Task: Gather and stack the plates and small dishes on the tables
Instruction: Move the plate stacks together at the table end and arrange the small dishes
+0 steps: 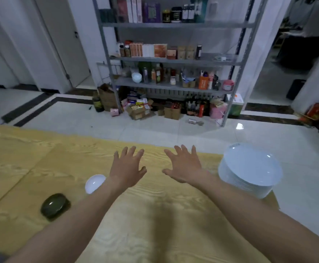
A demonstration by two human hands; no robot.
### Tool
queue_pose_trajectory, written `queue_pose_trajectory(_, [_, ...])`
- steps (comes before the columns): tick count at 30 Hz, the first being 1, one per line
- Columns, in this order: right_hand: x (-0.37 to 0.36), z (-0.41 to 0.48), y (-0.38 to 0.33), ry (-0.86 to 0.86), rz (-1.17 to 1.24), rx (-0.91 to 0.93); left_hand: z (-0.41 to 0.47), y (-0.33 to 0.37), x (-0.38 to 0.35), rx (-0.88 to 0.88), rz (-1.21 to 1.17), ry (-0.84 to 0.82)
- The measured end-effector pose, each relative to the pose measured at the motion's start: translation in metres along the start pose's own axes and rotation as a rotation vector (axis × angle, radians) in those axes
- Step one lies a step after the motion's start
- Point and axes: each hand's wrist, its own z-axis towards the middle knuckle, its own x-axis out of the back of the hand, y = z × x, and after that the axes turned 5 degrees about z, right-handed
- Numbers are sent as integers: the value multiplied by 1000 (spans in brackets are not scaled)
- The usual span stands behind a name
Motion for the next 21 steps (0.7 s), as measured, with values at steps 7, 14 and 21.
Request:
queue_pose_trajectory(7, [6,4,-227,137,-28,314,-139,-174,-3,242,104,125])
queue_pose_trajectory(14, [4,4,-419,299,31,588,-255,-306,-9,501,140,232])
queue_pose_trajectory(21, [-11,48,-567,282,26,788,-313,-423,-32,685,120,187])
